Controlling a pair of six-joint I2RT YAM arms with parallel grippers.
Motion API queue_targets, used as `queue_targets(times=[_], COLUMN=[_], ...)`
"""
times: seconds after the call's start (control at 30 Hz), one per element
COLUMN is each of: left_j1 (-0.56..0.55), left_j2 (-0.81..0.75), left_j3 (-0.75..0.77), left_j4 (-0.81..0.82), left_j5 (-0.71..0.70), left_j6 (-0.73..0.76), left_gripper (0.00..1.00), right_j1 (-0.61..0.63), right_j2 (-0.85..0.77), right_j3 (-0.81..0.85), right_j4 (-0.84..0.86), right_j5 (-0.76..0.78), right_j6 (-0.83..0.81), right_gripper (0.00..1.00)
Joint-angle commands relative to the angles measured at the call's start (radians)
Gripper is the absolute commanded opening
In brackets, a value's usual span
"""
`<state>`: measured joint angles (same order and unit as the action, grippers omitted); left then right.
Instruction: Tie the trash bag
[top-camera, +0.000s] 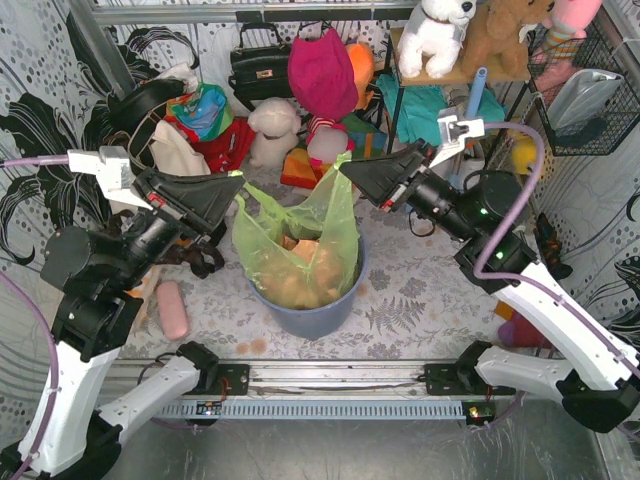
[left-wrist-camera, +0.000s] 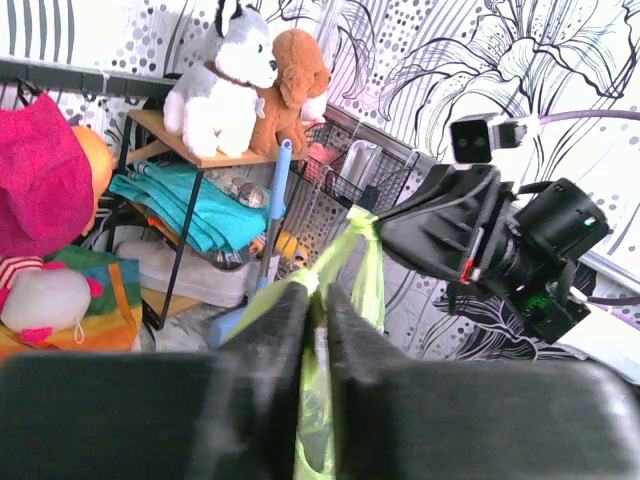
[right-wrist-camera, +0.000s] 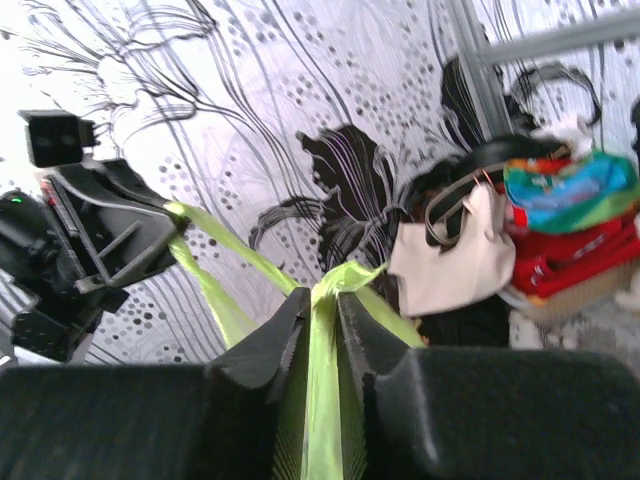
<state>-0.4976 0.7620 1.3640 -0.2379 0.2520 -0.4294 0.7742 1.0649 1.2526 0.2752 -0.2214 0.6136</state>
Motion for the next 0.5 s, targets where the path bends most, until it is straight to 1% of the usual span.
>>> queue_targets(times=[0.0,0.07,0.1,0.17,0.27,0.37,0.47], left_j1=[-0.002,-0.002,-0.002,-0.002,-0.002,-0.002,-0.002], left_j2=[-0.017,-0.035,-0.043,-0.051,-0.056,-0.054,-0.057], left_j3=[-0.016,-0.045,-0.054,-0.059,-0.044,-0.028,-0.027], left_j4=[0.022,-0.011,-0.034,-0.085,-0.169,-0.234,-0.244], left_j5=[0.016,0.002,-0.012,-0.036,-0.059,-0.071,-0.018], left_j6=[-0.025,-0.035,-0.037,-0.032,-0.012,0.008,0.013], left_gripper=[0.27,0.44,0.51,0.58,0.64,0.66,0.66], right_j1=[0.004,0.004,0.004,0.004,0.004,0.004,0.004], right_j2=[-0.038,-0.033,-0.027,-0.013,0.004,0.015,0.026], right_j3=[-0.026,-0.039,-0.042,-0.042,-0.040,-0.033,-0.025], right_j4=[0.119,0.134,0.137,0.140,0.130,0.097,0.074], right_j5=[-0.060,-0.101,-0.120,-0.166,-0.193,-0.202,-0.215], right_j6=[-0.037,-0.022,-0.015,-0.006,0.001,-0.005,-0.007], right_gripper=[0.25,0.35,0.39,0.45,0.51,0.55,0.57])
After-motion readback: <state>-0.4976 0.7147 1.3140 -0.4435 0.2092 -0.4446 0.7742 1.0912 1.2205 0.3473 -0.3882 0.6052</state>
